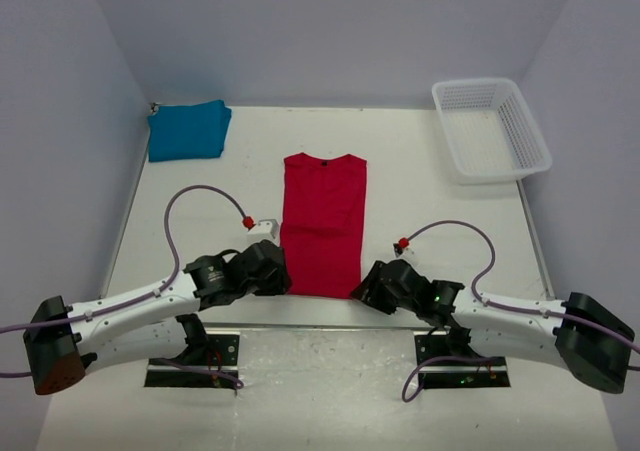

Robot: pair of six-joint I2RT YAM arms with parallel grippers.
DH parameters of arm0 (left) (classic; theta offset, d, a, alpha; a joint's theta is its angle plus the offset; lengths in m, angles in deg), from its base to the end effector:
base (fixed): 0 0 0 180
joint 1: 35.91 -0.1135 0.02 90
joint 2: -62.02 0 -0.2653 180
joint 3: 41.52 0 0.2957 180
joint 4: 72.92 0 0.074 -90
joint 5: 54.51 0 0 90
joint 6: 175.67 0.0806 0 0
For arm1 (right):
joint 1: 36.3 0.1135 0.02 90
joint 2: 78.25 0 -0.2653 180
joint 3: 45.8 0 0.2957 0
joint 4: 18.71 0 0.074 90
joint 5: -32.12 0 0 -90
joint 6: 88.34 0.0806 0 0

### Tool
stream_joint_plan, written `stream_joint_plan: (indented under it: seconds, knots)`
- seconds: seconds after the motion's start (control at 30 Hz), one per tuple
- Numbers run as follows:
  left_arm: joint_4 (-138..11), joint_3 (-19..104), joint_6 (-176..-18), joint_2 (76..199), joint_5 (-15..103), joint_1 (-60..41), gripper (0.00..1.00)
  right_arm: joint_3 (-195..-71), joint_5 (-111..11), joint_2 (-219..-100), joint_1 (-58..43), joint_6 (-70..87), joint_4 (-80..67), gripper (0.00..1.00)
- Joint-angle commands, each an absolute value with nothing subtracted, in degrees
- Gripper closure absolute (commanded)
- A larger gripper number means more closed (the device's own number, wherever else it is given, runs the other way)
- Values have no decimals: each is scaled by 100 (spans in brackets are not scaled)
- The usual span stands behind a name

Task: Fold and stack the t-shirts
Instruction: Grab one side of the 2/3 rectangular tshirt with both arms

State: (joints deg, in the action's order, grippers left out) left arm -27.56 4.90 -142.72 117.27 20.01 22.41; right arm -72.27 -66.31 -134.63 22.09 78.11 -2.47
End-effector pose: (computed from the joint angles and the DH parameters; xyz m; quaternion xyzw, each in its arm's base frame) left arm 0.1495 -0.2012 0.1631 -0.0310 0.9433 -0.1889 0.2712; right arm 0.1337 0.1947 0.0761 0.1723 0.9094 0.3177 0.2059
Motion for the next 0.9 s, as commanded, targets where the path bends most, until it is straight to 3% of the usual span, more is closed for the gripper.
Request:
stream_joint_plan:
  seconds: [0.0, 0.2, 0.5, 0.77, 0.87]
  knots:
    - [-2658, 683, -14411, 11581, 1792, 2280, 57, -7245, -6992, -13669, 2285, 7971, -147, 53]
    - [-2588, 683, -14411, 11467, 1809, 2280, 57, -7236, -7071, -14011, 2285, 8085, -322, 65]
    - [-2482, 613, -14481, 11441, 1818, 2280, 56, -7315, -7150, -14399, 2302, 8173, -393, 71]
    - [-2280, 446, -14789, 11599, 1687, 2315, 54, -7464, -7510, -14136, 2434, 8244, 275, 96]
    - [-2149, 437, -14938, 11756, 1572, 2324, 46, -7526, -7537, -14179, 2469, 8191, 336, 100]
